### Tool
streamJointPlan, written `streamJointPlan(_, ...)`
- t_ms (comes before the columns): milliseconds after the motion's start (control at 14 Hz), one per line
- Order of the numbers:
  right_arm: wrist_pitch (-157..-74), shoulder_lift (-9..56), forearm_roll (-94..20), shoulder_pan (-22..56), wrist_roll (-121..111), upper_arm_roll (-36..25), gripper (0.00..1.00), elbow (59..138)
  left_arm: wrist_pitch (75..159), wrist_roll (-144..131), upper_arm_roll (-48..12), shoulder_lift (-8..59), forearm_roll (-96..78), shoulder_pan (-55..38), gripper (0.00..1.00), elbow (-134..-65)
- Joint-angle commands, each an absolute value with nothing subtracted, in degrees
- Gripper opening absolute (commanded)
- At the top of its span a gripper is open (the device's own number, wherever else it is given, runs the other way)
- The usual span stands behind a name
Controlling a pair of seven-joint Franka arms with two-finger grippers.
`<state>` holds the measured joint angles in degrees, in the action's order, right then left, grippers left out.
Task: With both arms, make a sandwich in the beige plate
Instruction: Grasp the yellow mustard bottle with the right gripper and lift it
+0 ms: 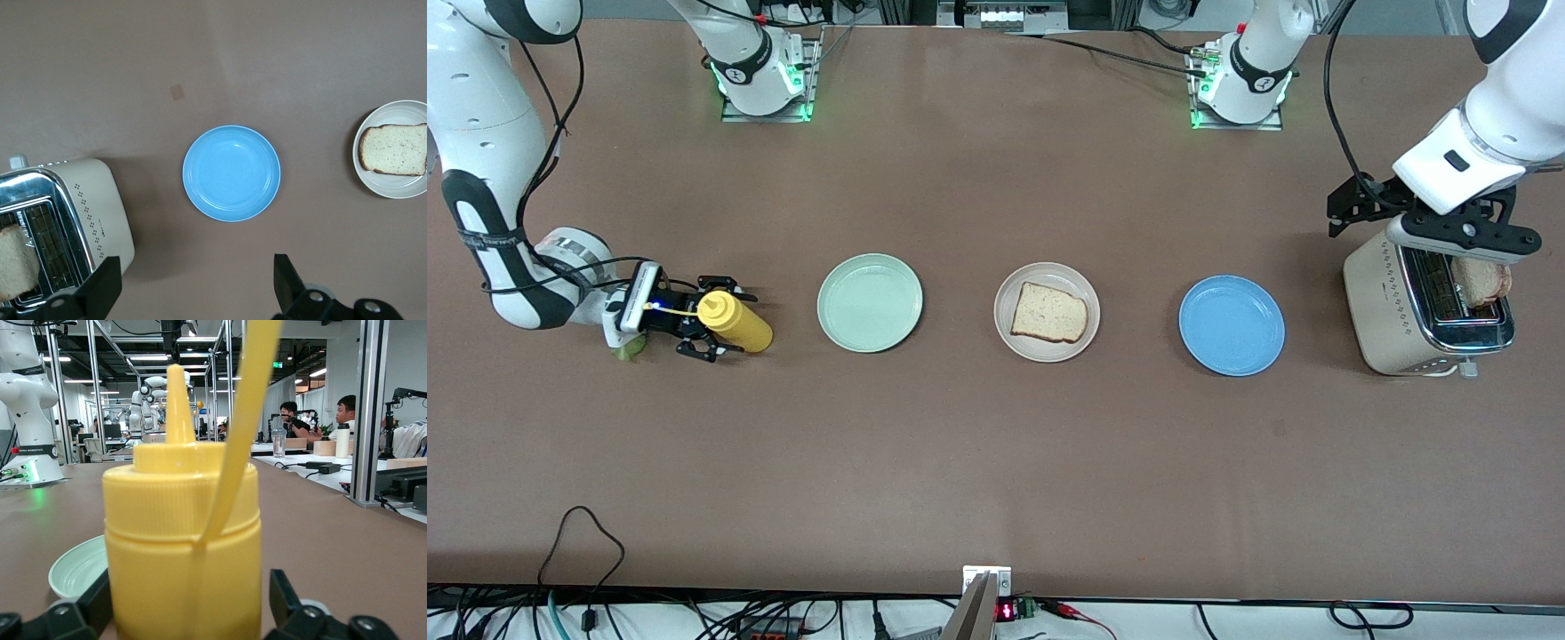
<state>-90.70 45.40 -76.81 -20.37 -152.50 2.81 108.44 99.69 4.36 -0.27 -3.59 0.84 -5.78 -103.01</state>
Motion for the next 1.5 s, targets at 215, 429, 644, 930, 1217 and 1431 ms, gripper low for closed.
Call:
streamJointPlan(215,-90.9,43.6,-77.3,-19.2,-151.9,2.5,0.27,107.2,98.6,3.3,0.4,-4.7,0.1,-5.9,1.00,-104.0)
streamJointPlan(429,-96.7,37.7,-74.8,-16.0,-145.0,1.9,0.26,107.2,98.6,3.4,0.5,-4.3,0.1,-4.9,1.00,-104.0)
streamJointPlan(644,-105.5,32.1,-69.4,-11.9,-137.7,1.9,0.26,107.4,98.5,3.5,0.5,-4.1,0.1,-5.0,1.00,-103.5)
streamJointPlan(930,-118.2,26.7,-61.4,-4.7,-128.3,1.9,0.27,107.3,98.5,3.6,0.5,-4.0,0.1,-4.9,1.00,-103.5)
streamJointPlan(1217,-128.2,24.4,-52.4,2.1,-118.5,1.9,0.28,107.1,98.5,3.5,0.5,-4.0,0.1,-4.9,1.00,-103.5)
streamJointPlan(1431,-133.9,23.8,-41.7,7.7,-107.9,1.9,0.28,105.7,98.4,3.4,0.5,-4.0,0.1,-4.9,1.00,-103.4)
